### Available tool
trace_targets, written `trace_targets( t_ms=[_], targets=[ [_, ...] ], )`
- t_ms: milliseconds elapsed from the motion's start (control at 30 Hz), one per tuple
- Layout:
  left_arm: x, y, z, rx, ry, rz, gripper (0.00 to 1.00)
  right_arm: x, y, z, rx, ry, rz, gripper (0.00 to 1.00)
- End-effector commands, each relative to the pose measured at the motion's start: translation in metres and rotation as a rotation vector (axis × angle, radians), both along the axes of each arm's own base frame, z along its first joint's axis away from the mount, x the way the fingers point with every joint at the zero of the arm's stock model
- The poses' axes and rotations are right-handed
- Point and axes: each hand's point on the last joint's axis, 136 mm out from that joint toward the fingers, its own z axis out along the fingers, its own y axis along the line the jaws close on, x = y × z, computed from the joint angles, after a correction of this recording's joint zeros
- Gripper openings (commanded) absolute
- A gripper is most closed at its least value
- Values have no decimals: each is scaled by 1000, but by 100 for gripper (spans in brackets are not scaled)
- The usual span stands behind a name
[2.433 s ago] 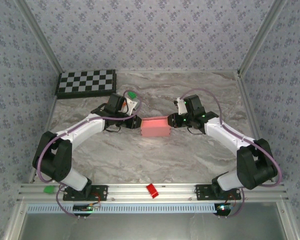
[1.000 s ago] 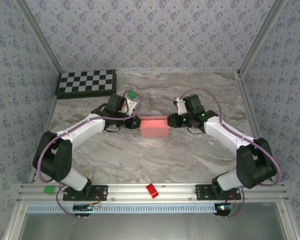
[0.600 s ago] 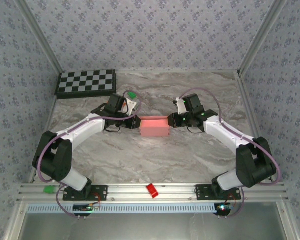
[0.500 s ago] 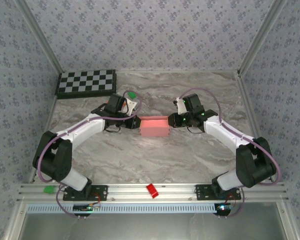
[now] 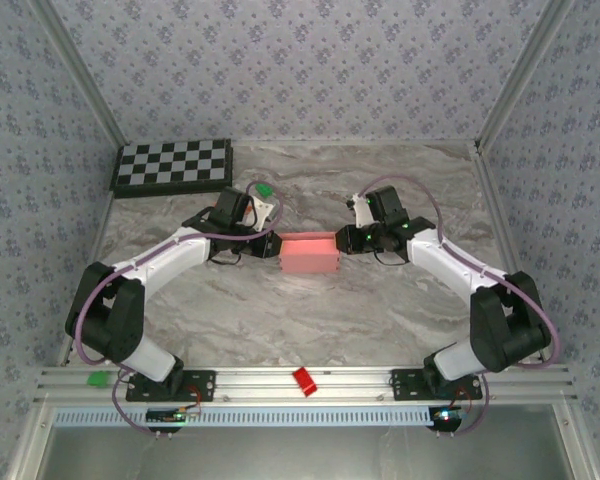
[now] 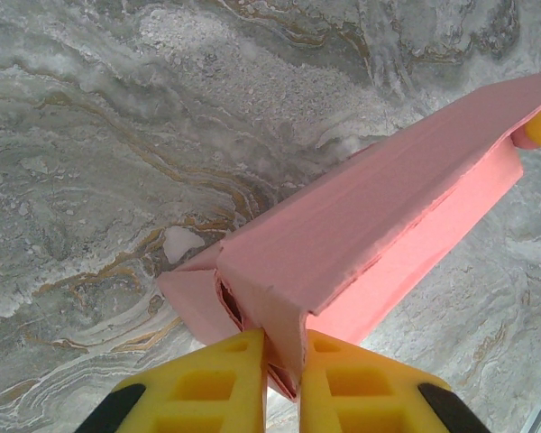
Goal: Fold the paper box
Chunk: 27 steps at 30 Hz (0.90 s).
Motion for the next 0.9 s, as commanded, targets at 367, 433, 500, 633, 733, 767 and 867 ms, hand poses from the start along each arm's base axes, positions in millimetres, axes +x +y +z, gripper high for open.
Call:
trace_targets(
  t_ms=[367, 433, 500, 633, 733, 767, 867],
  targets=[
    [2, -3, -3, 10, 14, -12, 15, -1, 7, 7, 31, 36, 21, 18],
    [3, -3, -3, 10, 14, -11, 15, -1, 7, 7, 31, 38, 19, 18],
    [3, -3, -3, 11, 13, -11, 15, 0, 7, 9, 34, 37, 18, 18],
    [3, -3, -3, 12, 14, -11, 15, 0, 7, 9, 39, 42, 20, 18],
    [3, -3, -3, 13, 14, -12, 15, 0, 7, 8, 42, 45, 22, 18],
    [3, -3, -3, 14, 14, -11, 15, -1, 8, 8, 45, 49, 22, 19],
    [3, -3, -4, 14, 15, -9, 15, 0, 8, 8, 47, 53, 23, 20]
  ],
)
